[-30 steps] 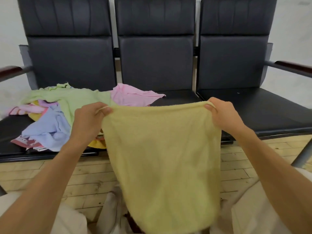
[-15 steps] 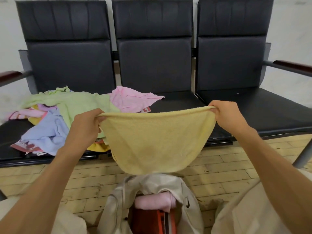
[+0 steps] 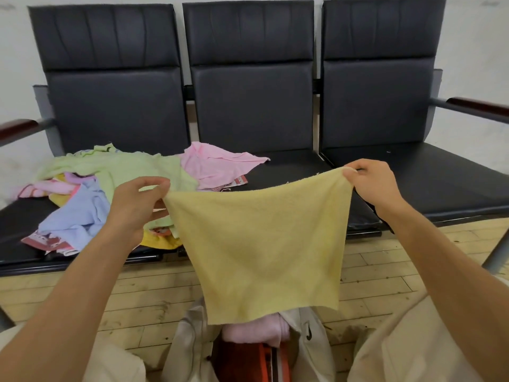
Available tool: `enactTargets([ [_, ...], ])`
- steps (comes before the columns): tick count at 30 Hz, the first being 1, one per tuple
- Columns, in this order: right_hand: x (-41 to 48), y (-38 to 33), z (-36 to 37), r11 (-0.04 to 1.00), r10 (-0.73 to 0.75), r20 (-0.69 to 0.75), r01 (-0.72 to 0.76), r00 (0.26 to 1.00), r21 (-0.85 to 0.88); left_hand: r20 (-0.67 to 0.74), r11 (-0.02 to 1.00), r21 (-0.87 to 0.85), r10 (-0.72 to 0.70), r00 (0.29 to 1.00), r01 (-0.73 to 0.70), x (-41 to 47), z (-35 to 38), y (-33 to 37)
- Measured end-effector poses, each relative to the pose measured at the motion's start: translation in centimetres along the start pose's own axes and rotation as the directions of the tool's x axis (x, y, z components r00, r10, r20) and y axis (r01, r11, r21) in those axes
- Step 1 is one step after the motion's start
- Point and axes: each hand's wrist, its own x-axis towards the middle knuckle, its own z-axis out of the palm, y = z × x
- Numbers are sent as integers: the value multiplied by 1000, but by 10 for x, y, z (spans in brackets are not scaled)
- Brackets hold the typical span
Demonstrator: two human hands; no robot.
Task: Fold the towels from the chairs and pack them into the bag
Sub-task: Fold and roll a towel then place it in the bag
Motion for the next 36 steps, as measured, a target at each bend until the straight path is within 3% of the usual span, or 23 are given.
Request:
enactTargets([
  [3,1,0,2,982,57,6,-57,998,182,-4,964,-236,-124,992,119,1,-2,2],
  [5,2,0,2,978,57,1,-56,998,200,-3,955,-279,-110,994,105,0,-2,3],
  [7,2,2,2,985,33,-10,-31,999,170,-24,988,-156,-1,1000,-3,-1,-1,1],
  [9,0,3,0,993,-4,5,3,1000,117,-54,982,95,168,984,-162,-2,1,0],
  [12,-3,0,-1,998,-67,33,67,997,-16,-90,842,451,373,924,-296,-3,4,-1],
  [15,-4,0,1,976,-131,-29,124,991,-177,-73,744,570,469,880,-350,-4,6,-3],
  [19,-3,0,3,948,-210,-96,179,973,-265,-99,732,574,506,857,-366,-4,7,-3],
  [24,-2,-8,3,949,-178,-144,131,973,-288,-111,772,510,496,861,-379,-7,10,1],
  [28,8,-18,5,973,-104,-7,100,995,-207,-80,877,353,374,924,-325,-3,14,9],
  [32,36,-29,5,970,-73,111,97,991,-223,63,958,223,170,983,-180,19,21,21],
  [36,70,-35,15,979,43,244,8,969,-203,130,953,244,154,979,-183,50,33,28],
])
